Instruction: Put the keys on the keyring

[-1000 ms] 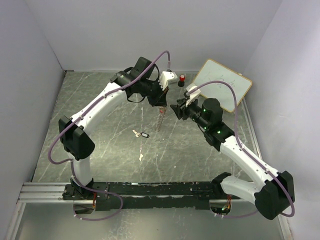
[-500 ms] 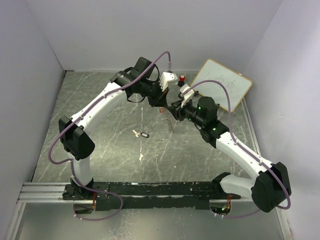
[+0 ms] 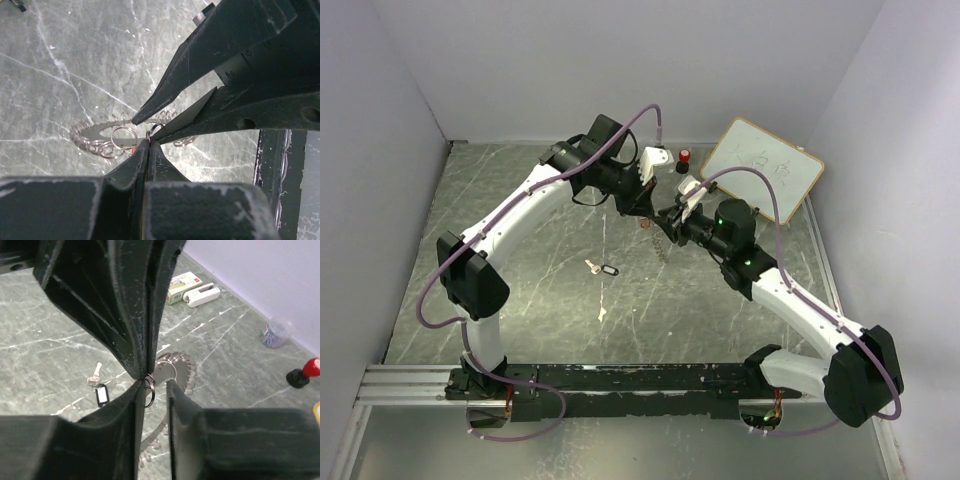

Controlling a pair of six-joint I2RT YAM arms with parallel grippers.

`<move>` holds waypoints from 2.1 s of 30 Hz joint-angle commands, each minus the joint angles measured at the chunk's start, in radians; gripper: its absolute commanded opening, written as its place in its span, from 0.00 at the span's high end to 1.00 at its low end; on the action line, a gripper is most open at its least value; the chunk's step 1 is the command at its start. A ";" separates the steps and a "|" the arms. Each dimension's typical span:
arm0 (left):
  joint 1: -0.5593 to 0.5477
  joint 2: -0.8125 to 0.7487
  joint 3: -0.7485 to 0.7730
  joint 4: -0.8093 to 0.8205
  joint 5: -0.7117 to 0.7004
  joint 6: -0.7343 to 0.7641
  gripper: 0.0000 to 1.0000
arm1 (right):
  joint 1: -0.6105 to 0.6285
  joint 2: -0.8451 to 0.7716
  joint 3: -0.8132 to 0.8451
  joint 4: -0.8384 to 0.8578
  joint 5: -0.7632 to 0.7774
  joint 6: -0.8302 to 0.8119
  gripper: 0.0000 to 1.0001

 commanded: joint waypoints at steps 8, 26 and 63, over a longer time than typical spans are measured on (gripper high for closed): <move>-0.004 -0.025 0.012 -0.003 0.076 0.019 0.93 | -0.002 -0.064 -0.051 0.090 -0.049 -0.063 1.00; -0.003 -0.049 -0.009 0.016 0.094 0.042 0.93 | -0.003 -0.113 -0.070 0.075 -0.018 -0.077 0.58; -0.003 -0.043 0.027 -0.014 0.135 0.080 0.93 | -0.002 0.000 0.018 0.046 -0.147 -0.098 1.00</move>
